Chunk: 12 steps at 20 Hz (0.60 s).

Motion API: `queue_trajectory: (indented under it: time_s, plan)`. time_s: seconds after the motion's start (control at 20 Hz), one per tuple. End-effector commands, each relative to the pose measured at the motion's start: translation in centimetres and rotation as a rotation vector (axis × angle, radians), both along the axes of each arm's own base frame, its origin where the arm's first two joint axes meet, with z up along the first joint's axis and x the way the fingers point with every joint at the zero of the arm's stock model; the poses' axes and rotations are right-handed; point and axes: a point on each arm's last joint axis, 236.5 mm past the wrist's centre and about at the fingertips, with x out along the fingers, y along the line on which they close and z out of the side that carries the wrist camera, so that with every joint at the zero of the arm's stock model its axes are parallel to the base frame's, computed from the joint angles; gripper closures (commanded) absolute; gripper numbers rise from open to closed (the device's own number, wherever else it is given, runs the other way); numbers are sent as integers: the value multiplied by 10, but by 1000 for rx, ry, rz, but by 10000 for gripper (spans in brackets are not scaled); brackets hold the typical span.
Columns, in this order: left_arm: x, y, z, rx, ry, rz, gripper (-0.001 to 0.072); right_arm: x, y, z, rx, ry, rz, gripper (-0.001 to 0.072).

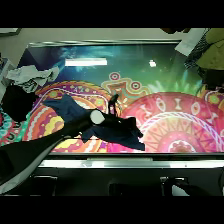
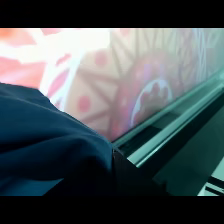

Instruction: Fold the clothes and pants, and hang the long-sleeved shirts on hangers.

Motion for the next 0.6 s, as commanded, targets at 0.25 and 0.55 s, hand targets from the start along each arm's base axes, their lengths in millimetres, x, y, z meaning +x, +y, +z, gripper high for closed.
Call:
queue_trajectory:
  time_s: [0.25,0.55]
  plan:
    - [17,-45,14,-99,-83,-64,369,14,-13,1,-53,-38,-9,283]
    - [144,116,73,29,-317,43,369,59,39,-4,162,-165,73,279]
